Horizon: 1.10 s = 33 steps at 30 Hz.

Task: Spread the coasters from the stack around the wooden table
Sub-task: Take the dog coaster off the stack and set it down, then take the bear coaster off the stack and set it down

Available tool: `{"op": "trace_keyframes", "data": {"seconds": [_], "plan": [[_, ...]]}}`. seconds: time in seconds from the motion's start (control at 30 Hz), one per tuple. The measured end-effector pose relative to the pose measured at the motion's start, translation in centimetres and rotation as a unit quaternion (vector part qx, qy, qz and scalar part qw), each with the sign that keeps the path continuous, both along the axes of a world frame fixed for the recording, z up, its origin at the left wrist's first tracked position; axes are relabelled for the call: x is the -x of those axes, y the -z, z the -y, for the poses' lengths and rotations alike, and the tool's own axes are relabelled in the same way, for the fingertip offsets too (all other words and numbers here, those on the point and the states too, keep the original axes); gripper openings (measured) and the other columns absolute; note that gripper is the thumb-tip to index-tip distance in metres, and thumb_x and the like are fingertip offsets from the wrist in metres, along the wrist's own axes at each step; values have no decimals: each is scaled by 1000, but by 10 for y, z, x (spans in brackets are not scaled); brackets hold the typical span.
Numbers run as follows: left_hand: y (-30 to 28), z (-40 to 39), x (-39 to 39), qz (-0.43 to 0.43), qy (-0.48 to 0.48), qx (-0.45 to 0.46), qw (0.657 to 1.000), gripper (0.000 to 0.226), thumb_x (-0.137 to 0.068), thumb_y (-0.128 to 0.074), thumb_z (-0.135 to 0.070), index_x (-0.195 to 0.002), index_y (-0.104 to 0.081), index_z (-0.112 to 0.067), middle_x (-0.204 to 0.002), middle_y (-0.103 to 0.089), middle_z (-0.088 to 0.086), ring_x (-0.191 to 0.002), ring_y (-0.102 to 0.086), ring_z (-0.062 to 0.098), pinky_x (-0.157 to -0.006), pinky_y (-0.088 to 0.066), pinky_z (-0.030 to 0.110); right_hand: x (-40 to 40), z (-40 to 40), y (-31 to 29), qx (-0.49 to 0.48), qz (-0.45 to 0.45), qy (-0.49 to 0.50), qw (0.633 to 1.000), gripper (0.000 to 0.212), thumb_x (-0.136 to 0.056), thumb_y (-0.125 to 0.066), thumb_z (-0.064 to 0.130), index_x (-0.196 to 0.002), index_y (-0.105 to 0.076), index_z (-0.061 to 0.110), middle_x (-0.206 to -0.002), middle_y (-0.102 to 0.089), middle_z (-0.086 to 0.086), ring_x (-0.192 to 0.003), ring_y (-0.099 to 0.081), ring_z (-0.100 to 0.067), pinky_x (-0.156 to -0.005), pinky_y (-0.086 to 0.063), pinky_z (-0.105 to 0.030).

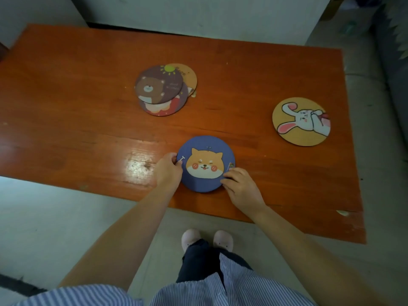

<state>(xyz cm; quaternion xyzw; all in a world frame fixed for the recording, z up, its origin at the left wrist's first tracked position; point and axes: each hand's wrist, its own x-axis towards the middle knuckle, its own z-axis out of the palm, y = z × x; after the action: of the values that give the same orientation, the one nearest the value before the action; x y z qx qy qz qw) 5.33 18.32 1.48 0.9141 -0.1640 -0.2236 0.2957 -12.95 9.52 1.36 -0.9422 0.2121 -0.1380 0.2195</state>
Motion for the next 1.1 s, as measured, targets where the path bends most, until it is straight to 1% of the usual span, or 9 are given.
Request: {"op": "trace_keyframes", "data": {"seconds": [0.1, 0.27, 0.43, 0.5, 0.63, 0.7, 0.77, 0.83, 1.1], "plan": [[-1, -6, 0, 9, 10, -7, 1000, 11, -89, -52, -11, -83, -60, -5, -65, -50, 3, -65, -45, 25, -58, -33, 31, 2, -3, 2, 5, 0, -17, 1000, 20, -58, -84, -8, -75, -75, -4, -79, -75, -20, -80, -71, -38, -72, -59, -47], [0, -16, 0, 17, 17, 3, 1000, 9, -89, -53, -12, -83, -60, -11, -75, -56, 11, -67, -48, 26, -61, -36, 32, -1, -2, 6, 21, -35, -38, 998, 20, -59, -83, -6, -77, -75, 0, -84, -76, -19, -86, -70, -39, -74, -59, -49], [4, -16, -1, 31, 19, 15, 999, 16, -88, -54, -13, -86, -64, -1, -71, -57, 10, -65, -48, 25, -60, -35, 32, 1, 0, 11, 17, -61, -56, 996, 20, -64, -82, 0, -83, -75, 2, -92, -74, -17, -93, -68, -37, -79, -58, -50], [8, -17, -2, 42, 27, 2, 999, 16, -88, -55, -13, -94, -63, 0, -82, -60, 16, -72, -52, 28, -63, -38, 35, 2, 1, 10, 22, -66, -62, 996, 21, -64, -82, 0, -84, -75, 2, -92, -74, -17, -93, -68, -37, -80, -58, -50], [12, -19, -1, 27, -3, 14, 1000, 37, -87, -57, -15, -122, -51, -4, -119, -52, 19, -100, -54, 32, -87, -46, 41, -11, 3, -6, 44, -106, -64, 991, 10, -65, -79, 1, -74, -75, 3, -77, -73, -14, -77, -68, -35, -68, -58, -43], [10, -20, -1, 24, 18, 19, 999, 36, -88, -54, -17, -122, -50, -6, -121, -49, 18, -102, -53, 32, -87, -46, 41, -28, 5, -16, 62, -161, -65, 983, 5, -74, -70, 6, -78, -72, 4, -77, -70, -13, -74, -64, -33, -65, -54, -38], [8, -25, -9, 40, 42, 7, 998, 33, -89, -52, -19, -120, -51, -7, -121, -49, 17, -104, -52, 33, -86, -46, 41, -52, 10, -22, 37, -238, -51, 969, 19, -88, -51, 13, -96, -67, 6, -97, -69, -13, -88, -61, -32, -72, -51, -38], [5, -36, -29, 65, 44, -7, 997, 33, -88, -51, -18, -118, -53, -6, -121, -51, 18, -107, -52, 34, -88, -46, 42, -81, 13, -26, 34, -279, -48, 959, 22, -93, -43, 14, -97, -63, 5, -106, -66, -14, -96, -59, -30, -74, -51, -38], [-1, -103, -187, 125, 65, -115, 983, 37, -89, -45, -19, -123, -49, -4, -126, -51, 20, -115, -46, 37, -93, -43, 46, -234, 3, -34, 27, -203, -38, 978, 23, -93, -44, 15, -96, -61, 0, -102, -63, -18, -101, -55, -32, -80, -49, -39]]}}
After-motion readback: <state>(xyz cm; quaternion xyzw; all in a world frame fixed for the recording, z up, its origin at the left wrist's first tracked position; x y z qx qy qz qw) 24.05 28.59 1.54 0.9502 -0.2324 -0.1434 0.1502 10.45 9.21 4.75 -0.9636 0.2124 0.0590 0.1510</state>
